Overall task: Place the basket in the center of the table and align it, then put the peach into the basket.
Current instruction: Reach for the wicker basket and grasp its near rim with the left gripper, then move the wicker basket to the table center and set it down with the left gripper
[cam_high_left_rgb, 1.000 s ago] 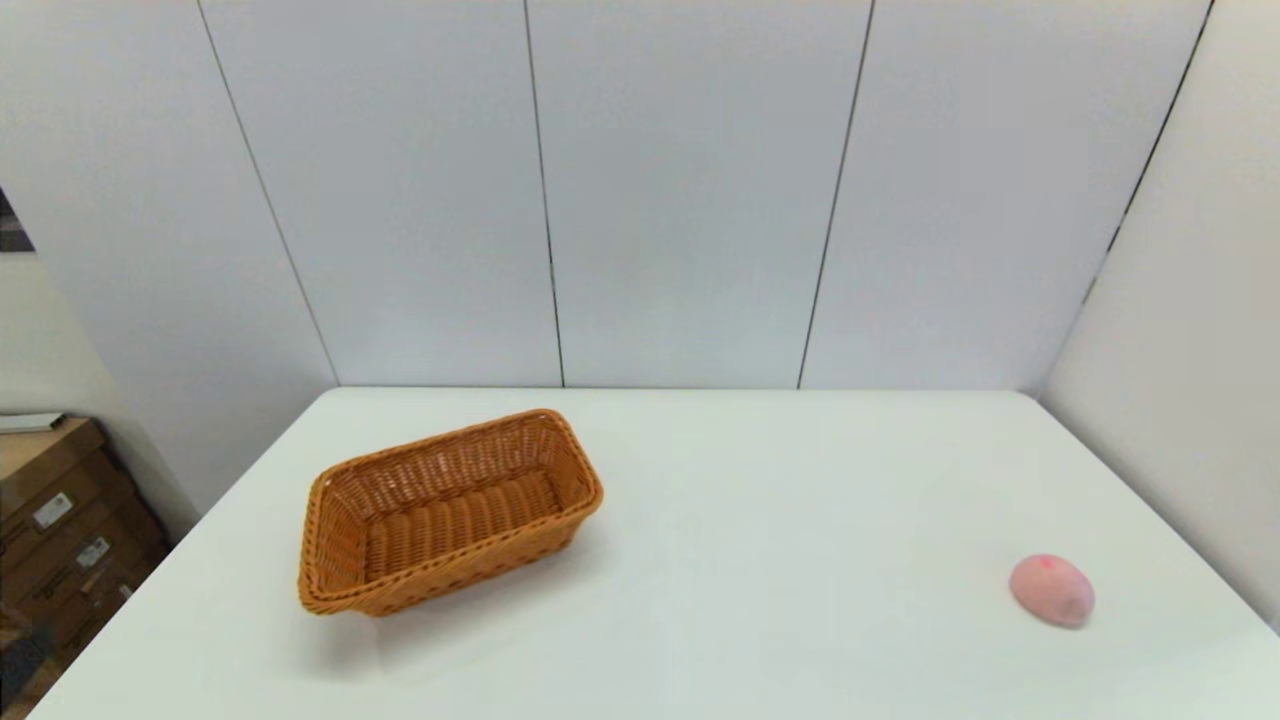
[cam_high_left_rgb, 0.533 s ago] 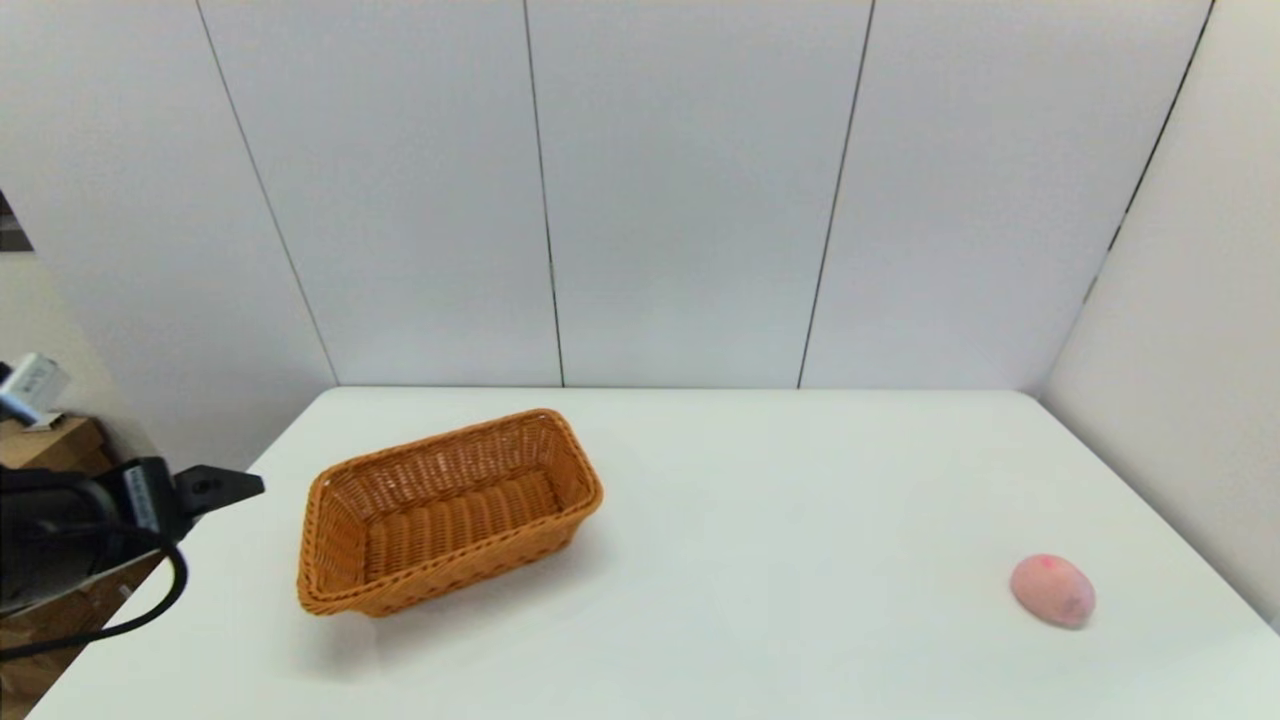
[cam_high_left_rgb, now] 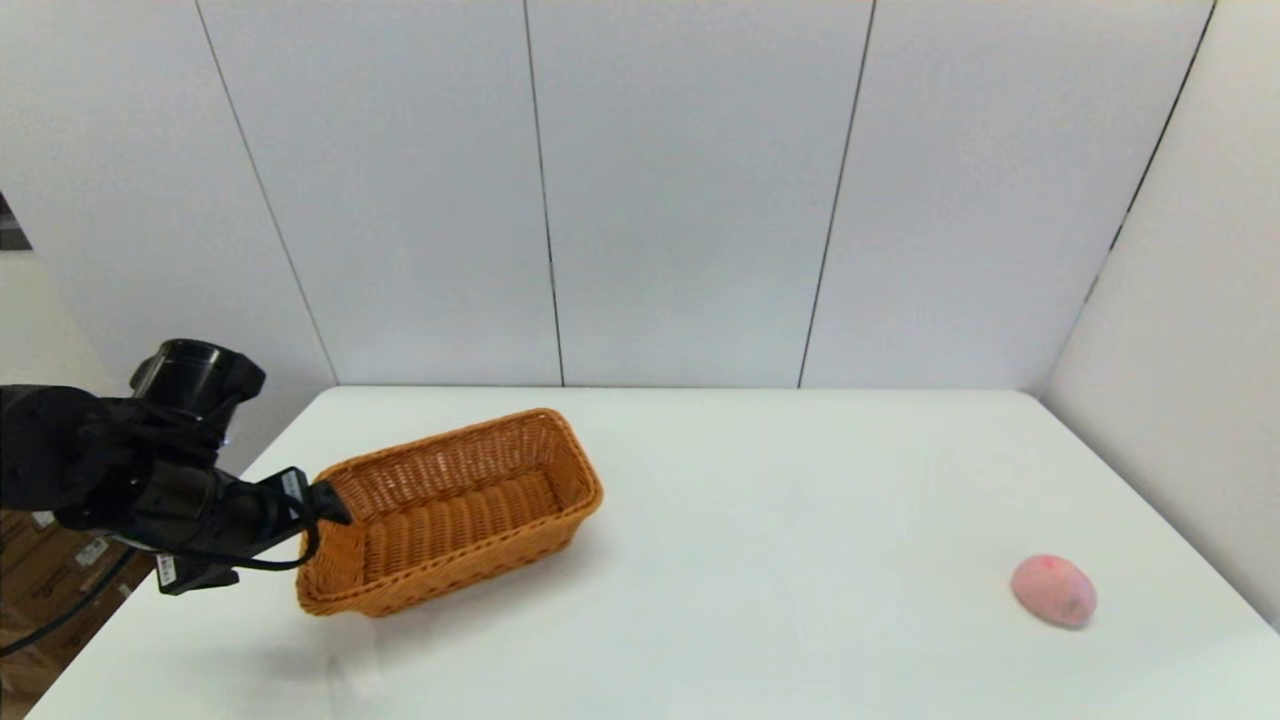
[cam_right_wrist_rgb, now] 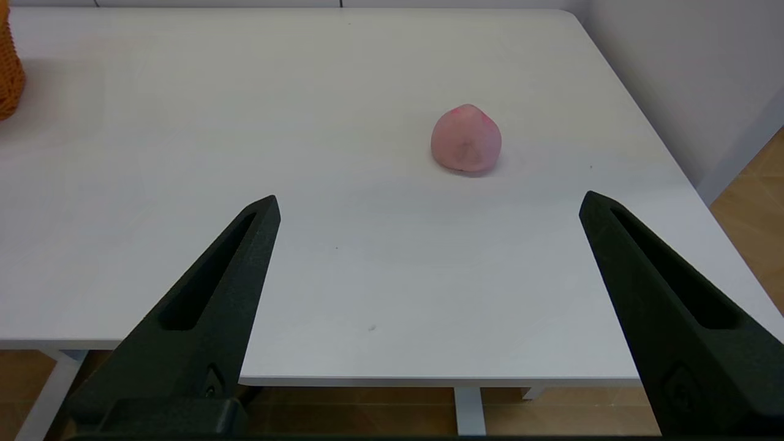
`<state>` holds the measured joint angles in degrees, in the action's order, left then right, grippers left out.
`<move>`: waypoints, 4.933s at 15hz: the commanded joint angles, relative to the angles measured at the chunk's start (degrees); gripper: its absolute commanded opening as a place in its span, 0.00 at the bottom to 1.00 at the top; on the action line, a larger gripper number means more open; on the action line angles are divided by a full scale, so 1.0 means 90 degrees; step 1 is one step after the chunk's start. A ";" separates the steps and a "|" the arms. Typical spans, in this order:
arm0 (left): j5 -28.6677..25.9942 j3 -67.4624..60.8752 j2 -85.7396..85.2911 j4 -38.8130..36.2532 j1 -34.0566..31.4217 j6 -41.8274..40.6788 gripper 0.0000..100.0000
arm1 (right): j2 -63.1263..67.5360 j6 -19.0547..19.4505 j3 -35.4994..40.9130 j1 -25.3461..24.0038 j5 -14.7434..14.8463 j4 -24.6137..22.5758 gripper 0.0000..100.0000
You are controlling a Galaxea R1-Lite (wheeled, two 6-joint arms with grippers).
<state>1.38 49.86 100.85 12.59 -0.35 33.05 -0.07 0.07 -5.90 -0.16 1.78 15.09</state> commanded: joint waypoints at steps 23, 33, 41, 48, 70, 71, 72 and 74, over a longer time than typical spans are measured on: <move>-0.2419 0.0847 0.1255 0.0036 -0.0635 0.0039 0.00 | -0.0002 0.0002 0.0001 -0.0002 -0.0002 0.0013 1.00; -0.2389 0.1394 0.1109 0.0036 0.1709 0.0127 0.00 | -0.0002 0.0002 0.0001 -0.0002 -0.0002 0.0013 1.00; -0.2292 0.1931 0.2036 0.0027 0.2901 0.0263 0.00 | -0.0002 0.0002 0.0001 -0.0002 -0.0002 0.0013 1.00; -0.2145 0.2009 0.2368 0.0017 0.3272 0.0244 1.00 | -0.0002 0.0002 0.0001 -0.0002 -0.0002 0.0013 1.00; 0.0228 -0.1429 -0.6929 0.2712 0.0899 -0.2031 1.00 | -0.0002 0.0002 0.0001 -0.0002 0.0007 0.0013 1.00; 0.0462 -0.1731 -0.7388 0.2732 0.0889 -0.2022 1.00 | -0.0002 -0.0008 0.0001 -0.0002 0.0007 0.0013 1.00; 0.0716 -0.1956 -0.7778 0.2839 0.0869 -0.2022 1.00 | -0.0002 -0.0008 0.0001 -0.0002 0.0007 0.0013 1.00; 0.0892 -0.2083 -0.8481 0.3327 0.0694 -0.2061 1.00 | -0.0002 -0.0008 0.0001 -0.0002 0.0007 0.0013 1.00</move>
<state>5.17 37.29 39.47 38.01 7.72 14.71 -0.07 0.00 -5.89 -0.13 1.84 15.10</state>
